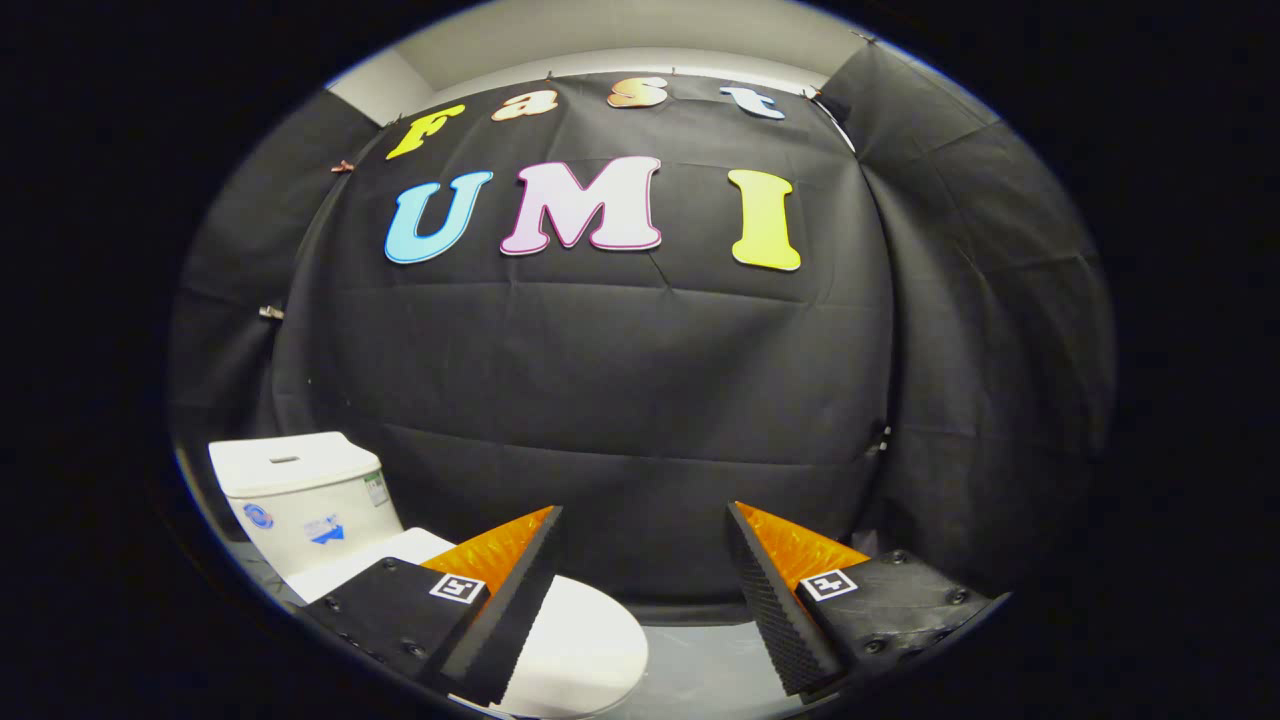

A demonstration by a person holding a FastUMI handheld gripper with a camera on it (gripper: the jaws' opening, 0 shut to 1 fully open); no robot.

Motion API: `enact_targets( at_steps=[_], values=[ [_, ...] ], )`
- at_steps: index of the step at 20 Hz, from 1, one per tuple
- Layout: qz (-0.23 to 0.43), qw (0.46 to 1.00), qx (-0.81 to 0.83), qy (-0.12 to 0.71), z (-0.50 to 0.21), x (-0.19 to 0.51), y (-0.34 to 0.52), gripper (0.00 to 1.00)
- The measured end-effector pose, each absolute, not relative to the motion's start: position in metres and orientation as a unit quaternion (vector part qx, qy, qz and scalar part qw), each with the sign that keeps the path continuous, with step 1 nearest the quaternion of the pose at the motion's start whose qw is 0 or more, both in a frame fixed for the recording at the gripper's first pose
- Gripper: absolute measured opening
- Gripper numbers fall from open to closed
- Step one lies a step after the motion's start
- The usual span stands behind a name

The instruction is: Open the toilet lid.

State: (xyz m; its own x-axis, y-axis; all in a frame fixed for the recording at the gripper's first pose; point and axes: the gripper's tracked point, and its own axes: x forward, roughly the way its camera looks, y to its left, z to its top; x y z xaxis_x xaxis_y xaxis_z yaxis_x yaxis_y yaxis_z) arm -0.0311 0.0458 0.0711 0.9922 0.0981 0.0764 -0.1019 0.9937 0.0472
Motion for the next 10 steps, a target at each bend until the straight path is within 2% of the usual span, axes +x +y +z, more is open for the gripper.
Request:
enact_targets(
  at_steps=[10],
  values=[
    [0.007,0.996,0.085,0.036,-0.022,-0.071,0.044,0.98]
  ],
)
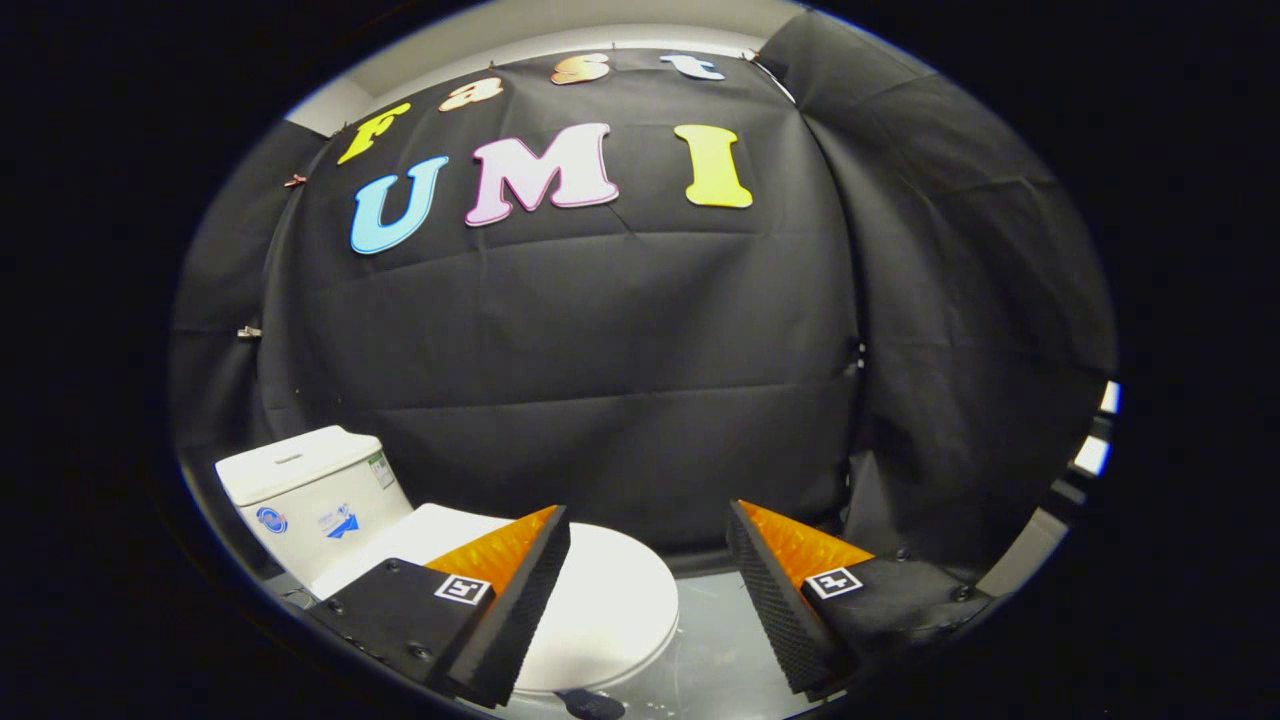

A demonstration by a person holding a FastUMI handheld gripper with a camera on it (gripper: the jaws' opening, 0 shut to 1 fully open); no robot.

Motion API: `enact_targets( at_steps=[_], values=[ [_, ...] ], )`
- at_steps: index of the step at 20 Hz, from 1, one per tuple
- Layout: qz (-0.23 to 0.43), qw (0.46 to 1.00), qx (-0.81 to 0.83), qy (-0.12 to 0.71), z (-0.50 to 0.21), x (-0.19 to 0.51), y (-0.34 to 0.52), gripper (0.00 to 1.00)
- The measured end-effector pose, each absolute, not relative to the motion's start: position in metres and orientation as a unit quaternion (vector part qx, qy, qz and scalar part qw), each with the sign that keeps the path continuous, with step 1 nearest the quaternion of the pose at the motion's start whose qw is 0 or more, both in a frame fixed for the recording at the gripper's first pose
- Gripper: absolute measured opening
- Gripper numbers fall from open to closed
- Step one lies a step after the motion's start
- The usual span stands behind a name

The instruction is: Open the toilet lid.

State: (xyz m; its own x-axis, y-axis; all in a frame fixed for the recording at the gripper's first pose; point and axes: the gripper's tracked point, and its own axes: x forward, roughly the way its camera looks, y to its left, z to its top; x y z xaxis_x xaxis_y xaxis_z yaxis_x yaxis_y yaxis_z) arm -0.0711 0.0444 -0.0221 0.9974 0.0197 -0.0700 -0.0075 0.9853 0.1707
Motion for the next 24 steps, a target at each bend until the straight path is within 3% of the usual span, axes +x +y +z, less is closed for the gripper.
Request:
enact_targets(
  at_steps=[10,24],
  values=[
    [-0.009,0.980,0.156,0.123,-0.120,-0.098,0.038,0.98],
    [0.025,0.888,0.390,0.244,-0.205,-0.126,0.067,0.96]
  ],
)
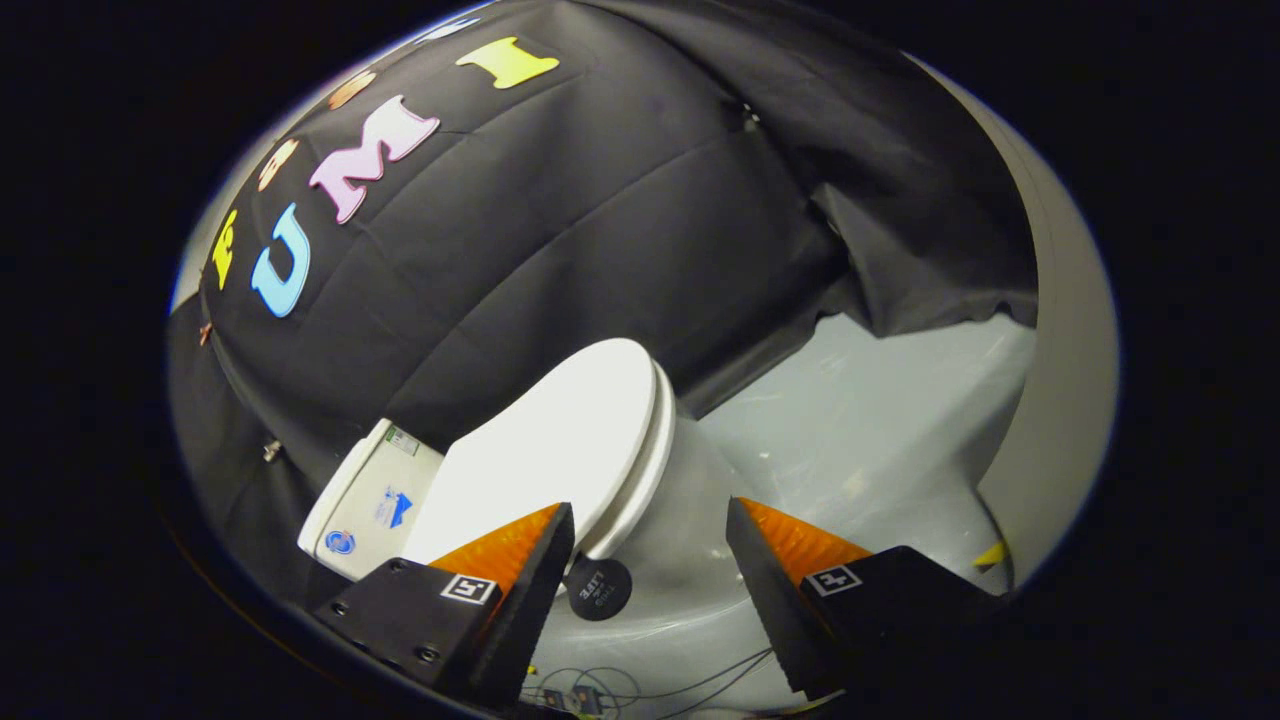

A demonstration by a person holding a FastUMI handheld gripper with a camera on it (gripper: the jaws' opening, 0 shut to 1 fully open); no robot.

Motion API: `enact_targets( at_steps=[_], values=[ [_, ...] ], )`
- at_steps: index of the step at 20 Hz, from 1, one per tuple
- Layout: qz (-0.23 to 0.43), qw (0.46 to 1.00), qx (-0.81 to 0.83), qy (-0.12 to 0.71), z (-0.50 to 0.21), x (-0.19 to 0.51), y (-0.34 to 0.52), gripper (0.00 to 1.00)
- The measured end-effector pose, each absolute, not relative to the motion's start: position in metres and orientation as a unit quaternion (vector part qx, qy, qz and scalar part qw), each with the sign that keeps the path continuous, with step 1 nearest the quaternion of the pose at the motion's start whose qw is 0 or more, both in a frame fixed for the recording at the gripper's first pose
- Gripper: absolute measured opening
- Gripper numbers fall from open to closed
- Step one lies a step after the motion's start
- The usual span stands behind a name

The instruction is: Open the toilet lid.

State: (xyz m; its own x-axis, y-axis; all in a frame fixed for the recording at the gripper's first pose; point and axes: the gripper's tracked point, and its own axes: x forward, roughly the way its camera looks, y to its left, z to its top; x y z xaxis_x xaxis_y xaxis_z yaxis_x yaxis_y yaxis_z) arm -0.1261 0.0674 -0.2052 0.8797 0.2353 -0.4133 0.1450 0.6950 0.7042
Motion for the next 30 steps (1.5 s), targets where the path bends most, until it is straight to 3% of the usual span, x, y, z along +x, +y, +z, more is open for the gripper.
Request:
enact_targets(
  at_steps=[2,5,8,12,16,19,21,28,29,30],
  values=[
    [0.037,0.861,0.436,0.259,-0.215,-0.132,0.077,0.96],
    [0.039,0.811,0.515,0.276,-0.223,-0.135,0.086,0.76],
    [0.047,0.746,0.591,0.302,-0.230,-0.145,0.097,0.75],
    [0.060,0.720,0.632,0.282,-0.224,-0.139,0.102,0.43],
    [0.076,0.734,0.618,0.272,-0.219,-0.140,0.102,0.43],
    [0.082,0.715,0.638,0.274,-0.223,-0.125,0.114,0.43],
    [0.080,0.726,0.626,0.274,-0.217,-0.139,0.105,0.14],
    [0.081,0.720,0.635,0.269,-0.219,-0.126,0.092,0.13],
    [0.081,0.718,0.638,0.265,-0.236,-0.104,0.127,0.05],
    [0.084,0.721,0.636,0.263,-0.227,-0.128,0.107,0.05]
  ],
)
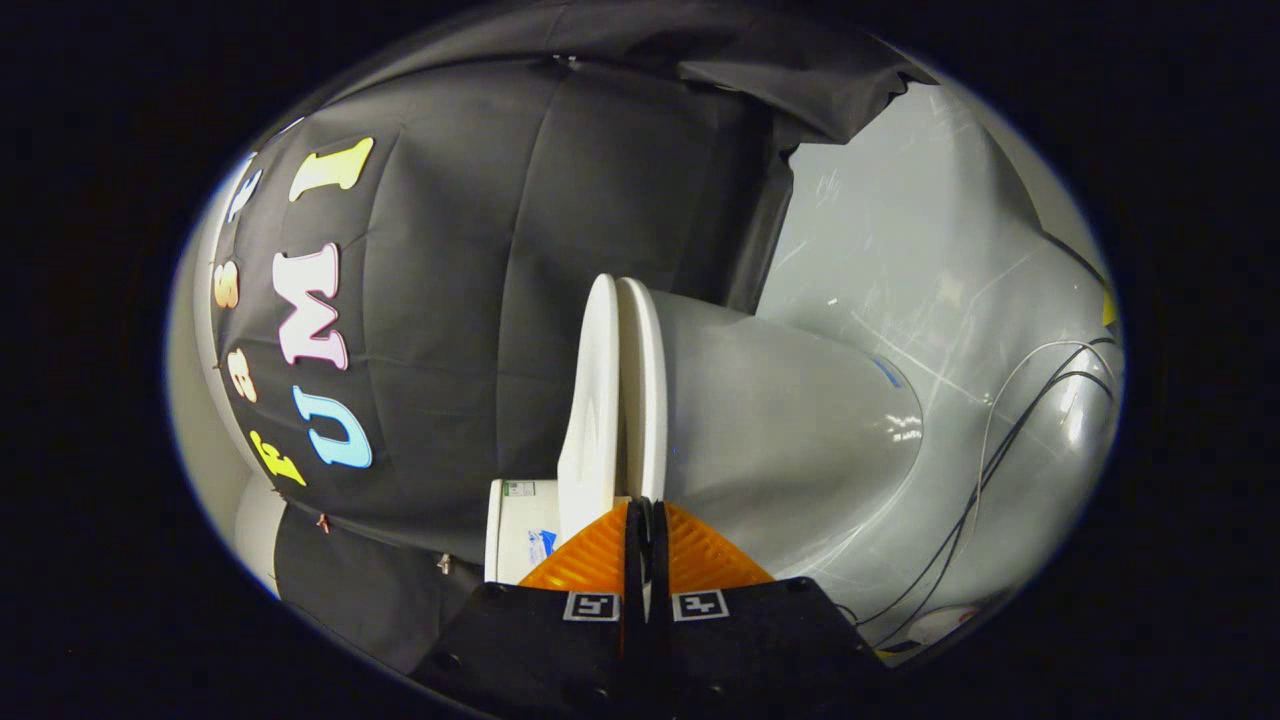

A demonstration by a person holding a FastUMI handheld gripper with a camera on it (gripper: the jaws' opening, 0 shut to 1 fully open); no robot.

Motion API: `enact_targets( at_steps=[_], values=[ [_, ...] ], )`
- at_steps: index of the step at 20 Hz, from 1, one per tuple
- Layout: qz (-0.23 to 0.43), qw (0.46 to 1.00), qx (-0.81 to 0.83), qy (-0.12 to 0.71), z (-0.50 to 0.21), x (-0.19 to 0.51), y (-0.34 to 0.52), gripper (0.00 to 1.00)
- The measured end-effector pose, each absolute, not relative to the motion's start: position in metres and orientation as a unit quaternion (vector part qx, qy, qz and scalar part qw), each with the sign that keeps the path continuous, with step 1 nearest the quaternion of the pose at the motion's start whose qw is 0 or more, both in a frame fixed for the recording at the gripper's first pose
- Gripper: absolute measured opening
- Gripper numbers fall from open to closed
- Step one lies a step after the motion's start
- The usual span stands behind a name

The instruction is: Open the toilet lid.

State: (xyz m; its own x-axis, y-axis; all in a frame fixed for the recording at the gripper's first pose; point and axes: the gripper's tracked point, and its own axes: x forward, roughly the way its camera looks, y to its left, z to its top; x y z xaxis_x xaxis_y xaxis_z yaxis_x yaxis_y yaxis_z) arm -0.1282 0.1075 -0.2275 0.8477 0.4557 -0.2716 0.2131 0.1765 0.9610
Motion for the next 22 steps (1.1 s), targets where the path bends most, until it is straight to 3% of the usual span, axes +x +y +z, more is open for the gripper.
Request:
enact_targets(
  at_steps=[7,22],
  values=[
    [0.069,0.723,0.634,0.265,-0.215,-0.132,0.104,0.05],
    [0.047,0.812,0.515,0.270,-0.175,-0.136,0.101,0.05]
  ],
)
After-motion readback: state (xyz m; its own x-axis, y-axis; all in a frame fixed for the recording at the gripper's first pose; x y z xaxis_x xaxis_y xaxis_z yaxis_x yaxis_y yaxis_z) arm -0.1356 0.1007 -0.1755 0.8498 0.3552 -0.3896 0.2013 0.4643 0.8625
